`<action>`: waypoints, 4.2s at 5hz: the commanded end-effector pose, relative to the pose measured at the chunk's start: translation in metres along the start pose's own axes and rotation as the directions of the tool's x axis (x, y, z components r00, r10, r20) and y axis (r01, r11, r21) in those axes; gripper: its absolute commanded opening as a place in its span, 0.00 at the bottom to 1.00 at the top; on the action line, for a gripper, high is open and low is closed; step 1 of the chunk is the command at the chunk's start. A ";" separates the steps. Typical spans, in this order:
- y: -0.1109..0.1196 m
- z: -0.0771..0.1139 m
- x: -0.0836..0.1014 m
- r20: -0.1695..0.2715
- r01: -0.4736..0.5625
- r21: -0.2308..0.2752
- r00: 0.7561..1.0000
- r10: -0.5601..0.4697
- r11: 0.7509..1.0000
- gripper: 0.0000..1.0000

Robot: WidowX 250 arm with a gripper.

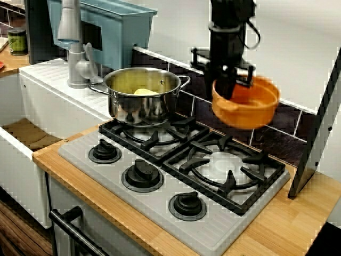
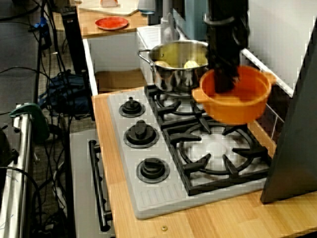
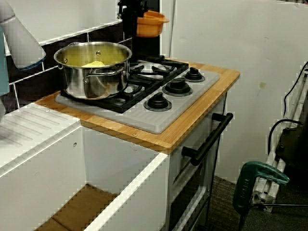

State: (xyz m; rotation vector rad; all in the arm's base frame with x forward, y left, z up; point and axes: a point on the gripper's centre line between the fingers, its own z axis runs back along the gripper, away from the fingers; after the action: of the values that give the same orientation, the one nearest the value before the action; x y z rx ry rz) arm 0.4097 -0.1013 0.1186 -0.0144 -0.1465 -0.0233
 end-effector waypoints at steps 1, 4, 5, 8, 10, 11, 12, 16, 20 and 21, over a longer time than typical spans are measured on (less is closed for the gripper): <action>-0.006 -0.001 0.010 0.045 0.016 0.010 0.999 -0.017 1.000 0.00; -0.004 -0.013 0.005 0.038 0.023 0.011 0.999 -0.023 1.000 0.00; -0.003 -0.017 0.004 0.030 0.023 0.021 0.999 -0.024 0.999 0.00; 0.001 -0.028 -0.001 0.009 0.017 0.033 1.000 -0.017 0.999 0.00; 0.008 -0.022 -0.005 0.004 0.015 0.033 1.000 -0.015 0.999 1.00; 0.017 -0.016 -0.007 0.012 -0.007 0.016 1.000 0.007 1.000 1.00; 0.020 -0.007 -0.010 0.025 -0.019 0.006 1.000 0.018 1.000 1.00; 0.027 0.027 -0.012 0.054 -0.048 -0.067 0.997 0.051 0.997 1.00; 0.051 0.074 -0.031 0.045 -0.185 -0.122 0.980 0.192 0.975 1.00; 0.065 0.090 -0.045 0.039 -0.284 -0.139 0.956 0.292 0.949 1.00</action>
State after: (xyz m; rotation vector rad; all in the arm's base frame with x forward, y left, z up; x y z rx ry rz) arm 0.3590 -0.0380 0.1734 -0.1537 -0.1252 0.2563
